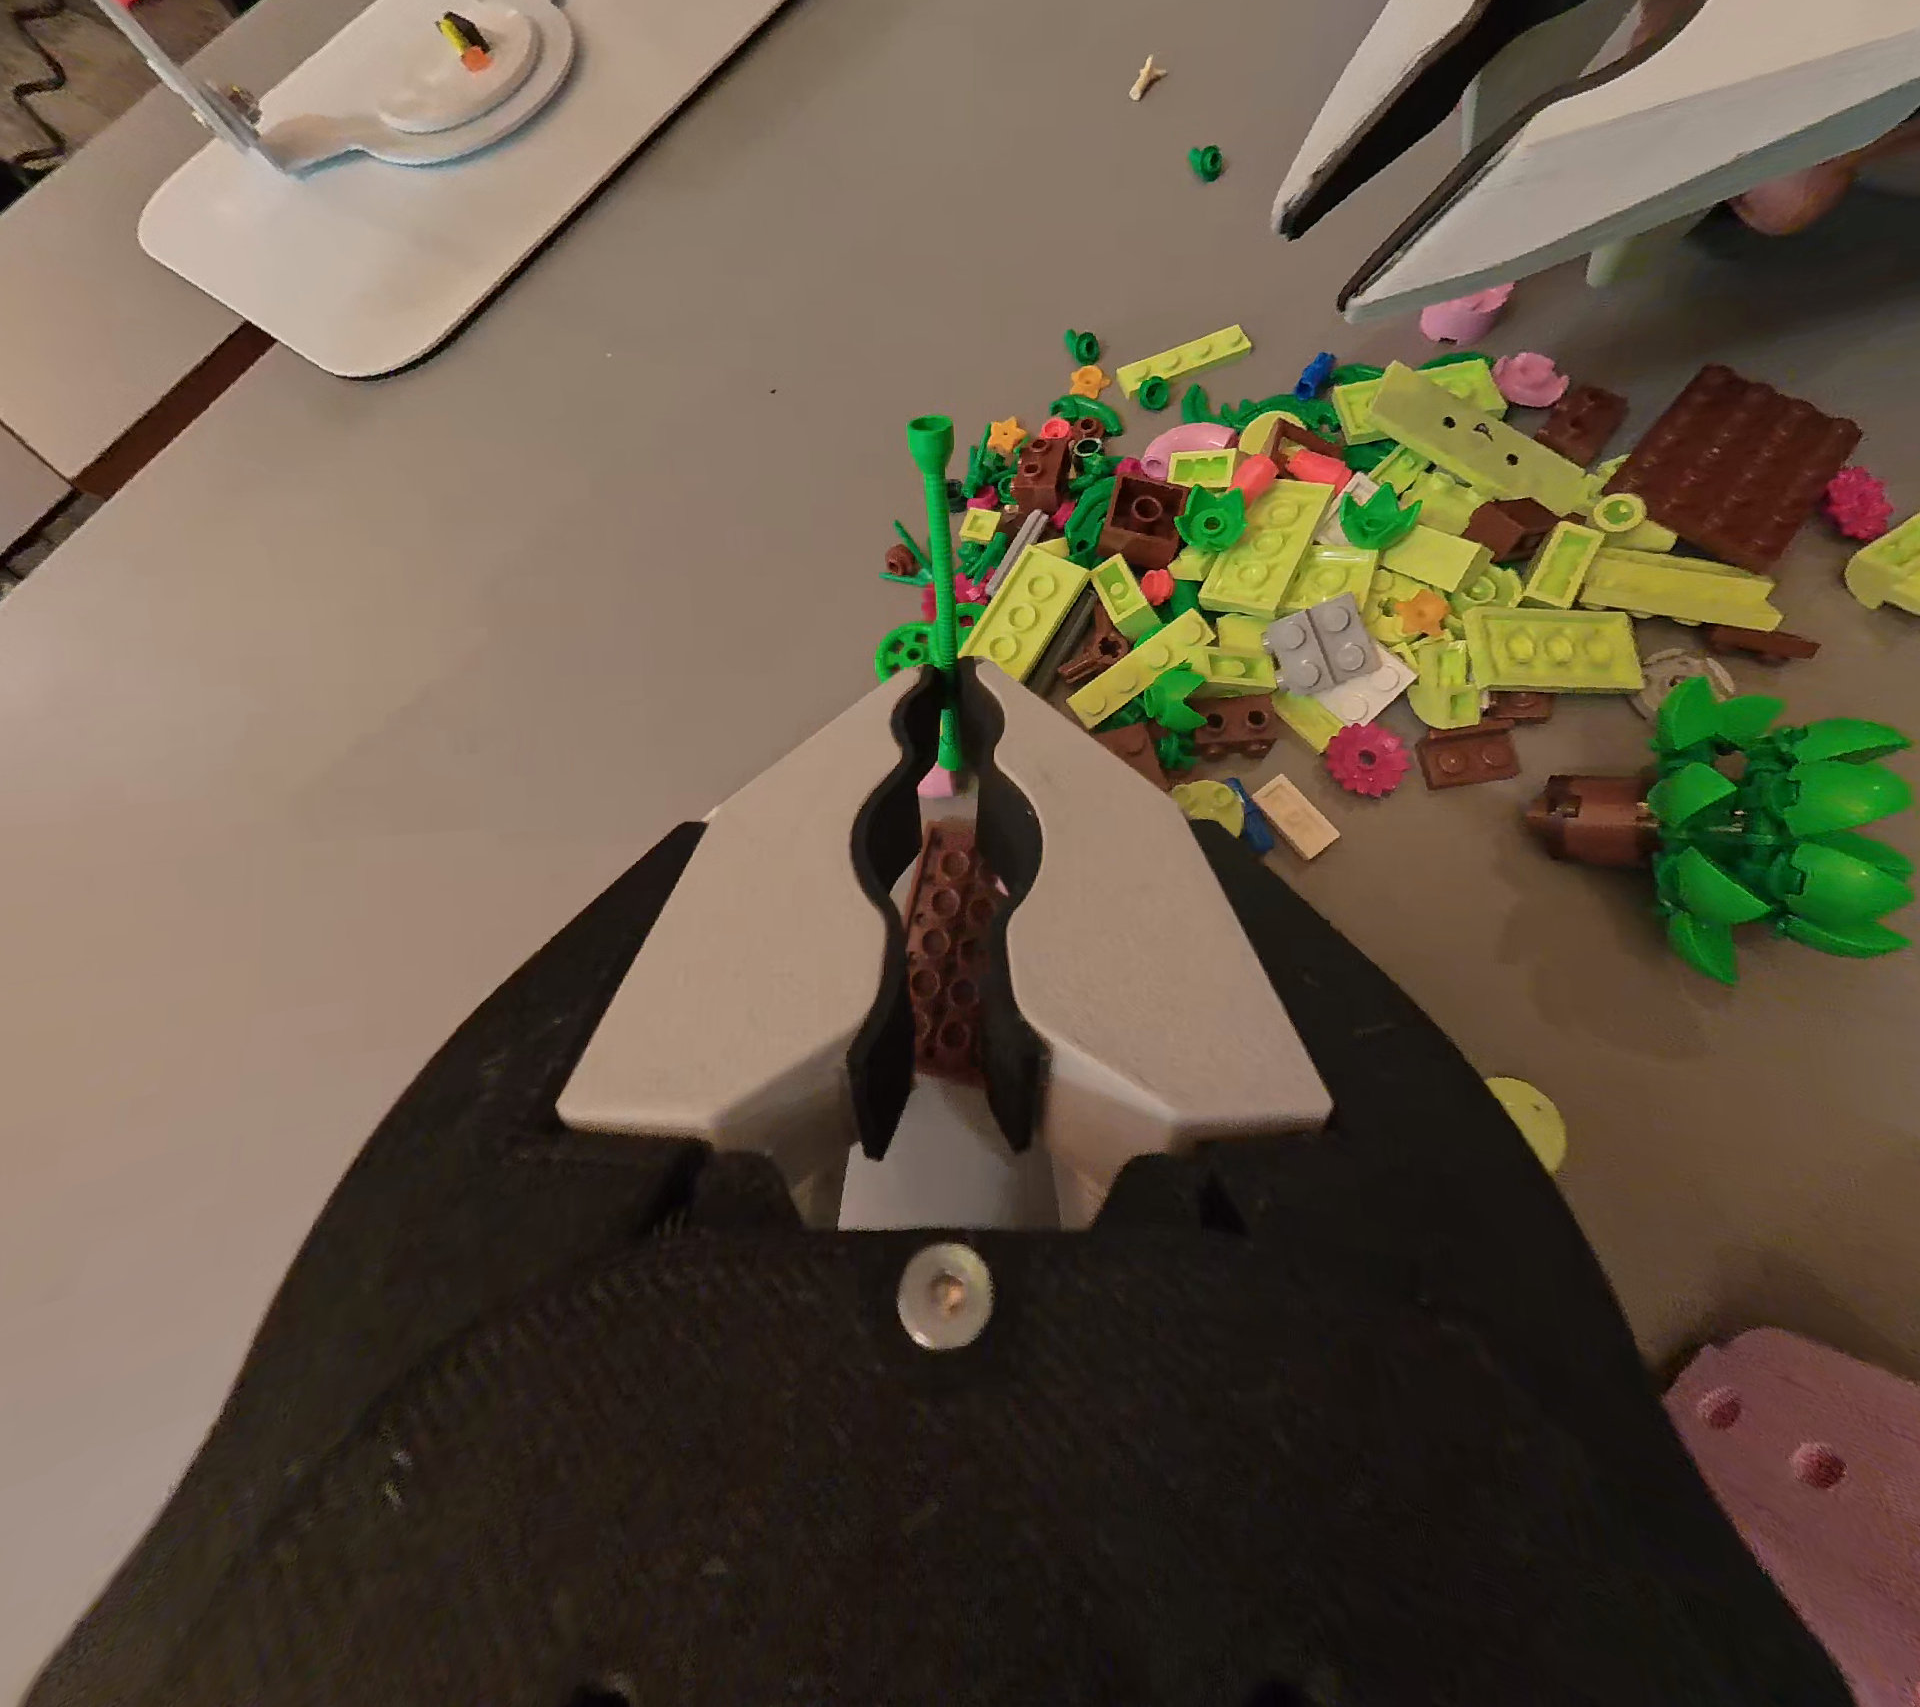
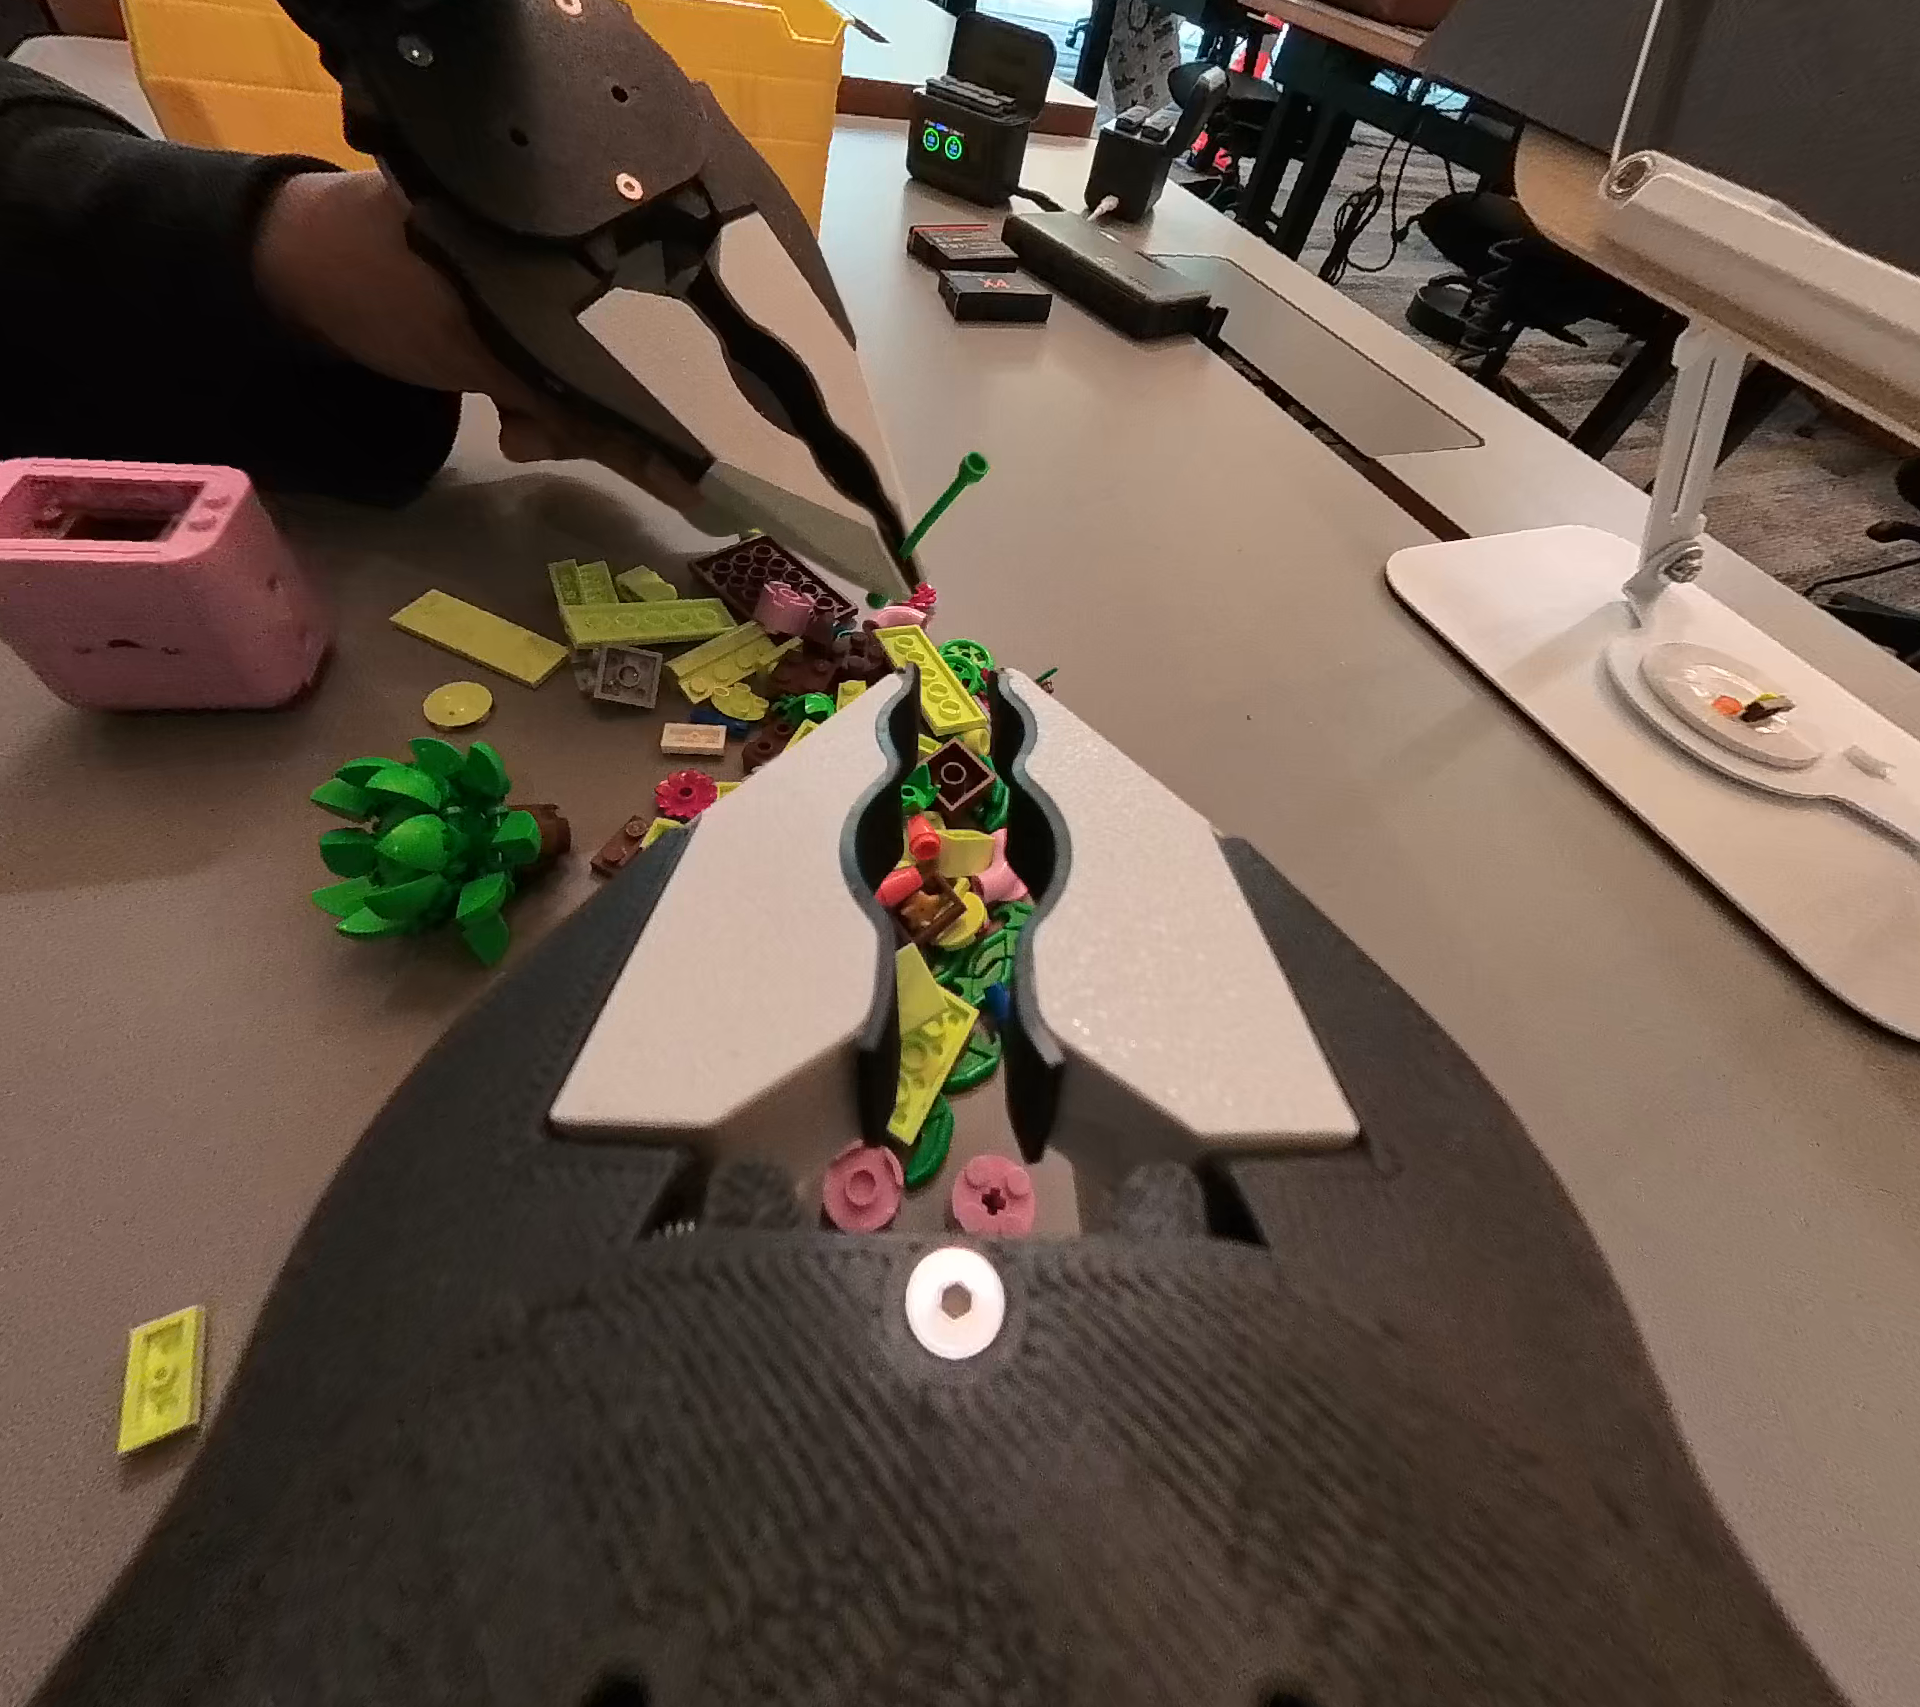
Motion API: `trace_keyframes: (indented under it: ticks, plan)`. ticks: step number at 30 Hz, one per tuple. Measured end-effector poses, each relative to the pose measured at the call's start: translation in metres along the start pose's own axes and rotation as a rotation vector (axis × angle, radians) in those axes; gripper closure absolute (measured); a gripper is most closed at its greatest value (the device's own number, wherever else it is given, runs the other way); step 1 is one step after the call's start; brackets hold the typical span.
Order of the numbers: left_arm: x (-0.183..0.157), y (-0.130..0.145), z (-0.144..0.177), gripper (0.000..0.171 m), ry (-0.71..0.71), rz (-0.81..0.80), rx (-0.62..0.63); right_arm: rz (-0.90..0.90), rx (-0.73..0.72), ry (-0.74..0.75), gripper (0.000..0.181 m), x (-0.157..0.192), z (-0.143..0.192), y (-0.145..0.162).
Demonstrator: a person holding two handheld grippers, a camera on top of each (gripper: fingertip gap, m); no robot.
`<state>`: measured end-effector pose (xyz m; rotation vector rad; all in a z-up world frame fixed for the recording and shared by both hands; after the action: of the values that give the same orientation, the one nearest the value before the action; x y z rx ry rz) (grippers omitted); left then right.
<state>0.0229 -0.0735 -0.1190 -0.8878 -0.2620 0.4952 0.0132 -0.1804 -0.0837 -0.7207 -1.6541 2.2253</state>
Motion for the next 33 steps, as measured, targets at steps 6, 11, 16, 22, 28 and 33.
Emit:
trace_keyframes:
  ticks: [6,11,16,22,28,33]
  plan:
    - [-0.002,0.000,-0.001,0.171,0.015,-0.001,0.007,0.000,-0.001,-0.001,0.172,0.000,0.000,0.000]
    - [-0.003,0.002,-0.003,0.171,0.015,-0.012,0.020,0.005,0.001,-0.001,0.172,0.001,0.000,0.000]
    - [-0.004,0.001,-0.003,0.171,0.017,-0.017,0.018,0.003,0.001,-0.001,0.172,0.000,0.000,0.000]
    - [-0.011,0.000,-0.005,0.165,0.065,-0.019,-0.002,0.003,0.002,0.000,0.172,0.000,0.000,0.000]
    - [-0.016,-0.010,0.000,0.145,0.159,0.048,-0.108,-0.002,0.000,0.001,0.172,0.000,0.000,0.000]
    - [-0.013,-0.017,0.007,0.148,0.205,0.101,-0.198,0.007,0.002,0.000,0.171,0.001,0.000,0.000]
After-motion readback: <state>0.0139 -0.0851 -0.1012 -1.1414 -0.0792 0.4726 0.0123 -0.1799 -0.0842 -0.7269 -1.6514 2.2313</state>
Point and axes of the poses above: each gripper's, where its closed fingertips meet, z back along the fingers, y out of its underside, x = y × z across the jaws, the point moved 3 cm from there along z, back along the fingers, and after that the axes turned 13 degrees about y, right-handed, at the moved point
